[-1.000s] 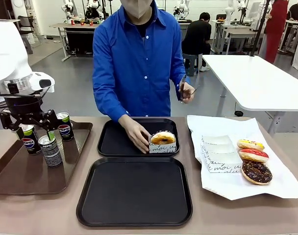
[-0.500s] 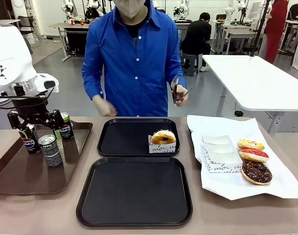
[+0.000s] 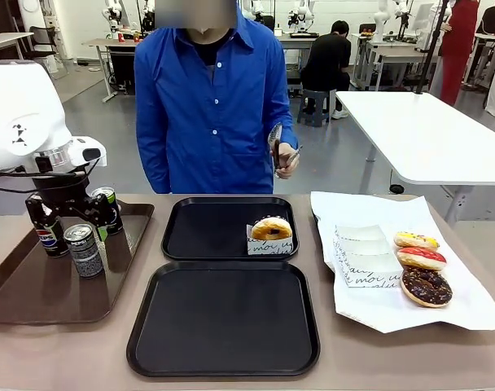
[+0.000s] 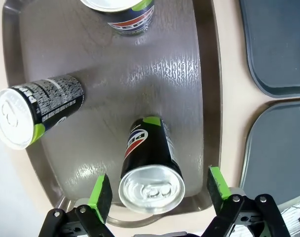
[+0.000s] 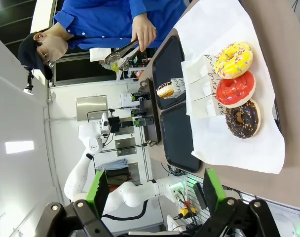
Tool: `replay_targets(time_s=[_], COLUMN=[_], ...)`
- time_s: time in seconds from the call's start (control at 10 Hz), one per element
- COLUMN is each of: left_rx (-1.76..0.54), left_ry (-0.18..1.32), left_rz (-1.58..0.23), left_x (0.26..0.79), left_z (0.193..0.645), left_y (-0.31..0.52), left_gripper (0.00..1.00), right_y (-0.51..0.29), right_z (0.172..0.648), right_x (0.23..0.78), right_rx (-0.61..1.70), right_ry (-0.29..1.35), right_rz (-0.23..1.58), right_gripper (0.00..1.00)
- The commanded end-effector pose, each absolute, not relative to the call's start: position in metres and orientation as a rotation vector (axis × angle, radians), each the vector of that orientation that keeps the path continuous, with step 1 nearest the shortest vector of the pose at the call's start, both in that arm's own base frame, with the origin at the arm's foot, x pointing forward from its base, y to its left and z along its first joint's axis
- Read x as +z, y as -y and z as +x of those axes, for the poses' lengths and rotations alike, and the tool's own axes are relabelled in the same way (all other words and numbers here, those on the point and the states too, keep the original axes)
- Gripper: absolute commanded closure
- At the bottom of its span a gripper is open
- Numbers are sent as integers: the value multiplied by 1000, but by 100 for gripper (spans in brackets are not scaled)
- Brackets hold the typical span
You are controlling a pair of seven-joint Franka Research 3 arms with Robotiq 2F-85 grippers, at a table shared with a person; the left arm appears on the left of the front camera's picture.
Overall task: Set up donuts and drinks on trays.
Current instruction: Pick up one Pepsi coke and place it on the Flat Tray.
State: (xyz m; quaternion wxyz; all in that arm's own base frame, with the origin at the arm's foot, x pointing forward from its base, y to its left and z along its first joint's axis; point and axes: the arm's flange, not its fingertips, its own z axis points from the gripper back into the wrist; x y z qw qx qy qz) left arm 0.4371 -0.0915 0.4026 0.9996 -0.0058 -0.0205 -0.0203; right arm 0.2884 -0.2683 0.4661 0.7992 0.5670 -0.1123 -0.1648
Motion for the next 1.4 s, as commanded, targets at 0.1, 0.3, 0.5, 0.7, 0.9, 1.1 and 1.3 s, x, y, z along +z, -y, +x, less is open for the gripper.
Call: replay_targets(time_s=[0.1,0.3,0.5,0.7,0.9,1.1,1.3], left_rx=[-62,-52,-68,-74,-71,-83,-92], left_ry=[40,39,53,48,44,40,-16], left_rz=[-36,-8,-3,-5,10,30,47], left_x=[394,387,384,387,388,396,419], left_z=[449,447,447,448,444,443,433], left_y=[89,86,85,85,84,83,83], left_gripper=[0,0,59,100,100,100,100], right_y=[267,267,267,267,267,267,267], right_z=[289,289,289,289,289,289,289], right_x=[466,466,466,466,466,466,466], right_rx=[-350,-350,-350,-350,-350,-350,-350], right_ry=[252,252,252,252,252,252,252], right_rz=[1236,1236,1236,1236,1236,1236,1236], right_gripper=[0,0,0,0,0,0,0])
